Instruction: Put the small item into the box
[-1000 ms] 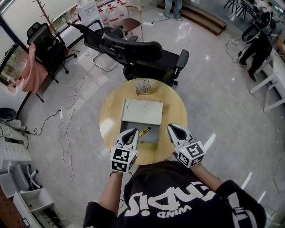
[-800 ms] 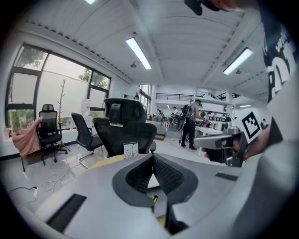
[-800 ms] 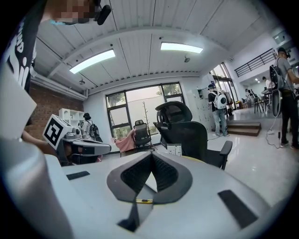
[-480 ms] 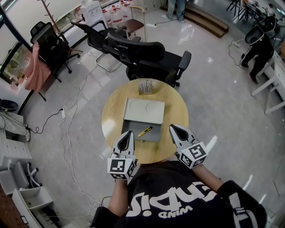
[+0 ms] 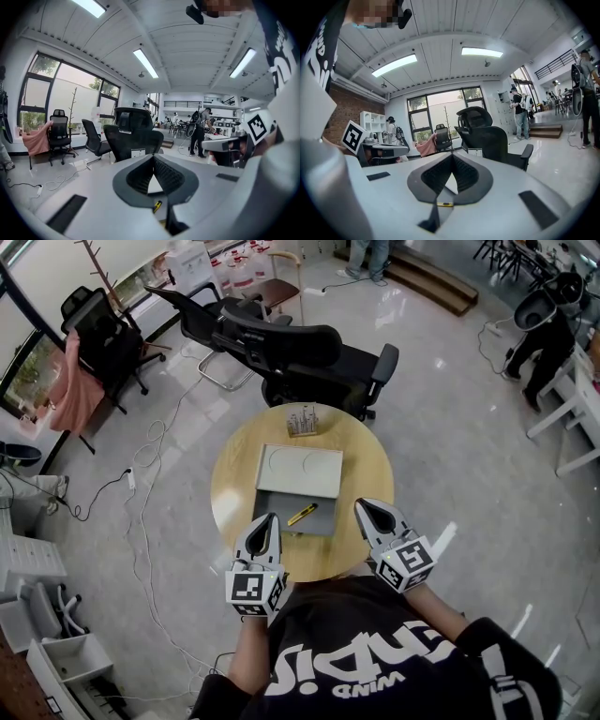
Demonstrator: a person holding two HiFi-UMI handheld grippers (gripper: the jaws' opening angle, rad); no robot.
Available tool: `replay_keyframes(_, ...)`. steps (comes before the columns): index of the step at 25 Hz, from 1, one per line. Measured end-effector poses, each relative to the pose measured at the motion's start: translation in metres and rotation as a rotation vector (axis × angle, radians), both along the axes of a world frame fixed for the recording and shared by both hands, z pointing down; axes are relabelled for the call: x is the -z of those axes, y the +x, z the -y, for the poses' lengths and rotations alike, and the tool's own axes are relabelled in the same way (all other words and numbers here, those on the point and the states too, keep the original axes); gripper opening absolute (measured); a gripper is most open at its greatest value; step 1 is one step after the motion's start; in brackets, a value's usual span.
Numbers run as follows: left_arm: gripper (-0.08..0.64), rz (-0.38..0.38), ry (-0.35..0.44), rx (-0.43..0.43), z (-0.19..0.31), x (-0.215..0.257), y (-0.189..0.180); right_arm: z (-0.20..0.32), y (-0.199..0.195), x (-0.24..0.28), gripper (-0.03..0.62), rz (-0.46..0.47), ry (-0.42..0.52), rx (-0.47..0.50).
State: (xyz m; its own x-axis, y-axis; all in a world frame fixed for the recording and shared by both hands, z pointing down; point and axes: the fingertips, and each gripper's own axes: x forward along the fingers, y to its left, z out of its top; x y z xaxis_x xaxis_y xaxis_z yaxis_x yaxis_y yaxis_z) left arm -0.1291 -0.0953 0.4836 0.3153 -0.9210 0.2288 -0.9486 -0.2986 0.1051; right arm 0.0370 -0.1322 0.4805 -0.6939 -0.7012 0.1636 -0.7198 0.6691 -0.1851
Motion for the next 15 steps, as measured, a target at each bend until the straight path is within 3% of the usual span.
replay_keyframes(15, 0.011, -0.004, -0.011, -0.022, -0.0033, -0.0012, 0.0024, -0.0036, 0.0006, 0.001, 0.0, 0.0, 0.004, -0.003)
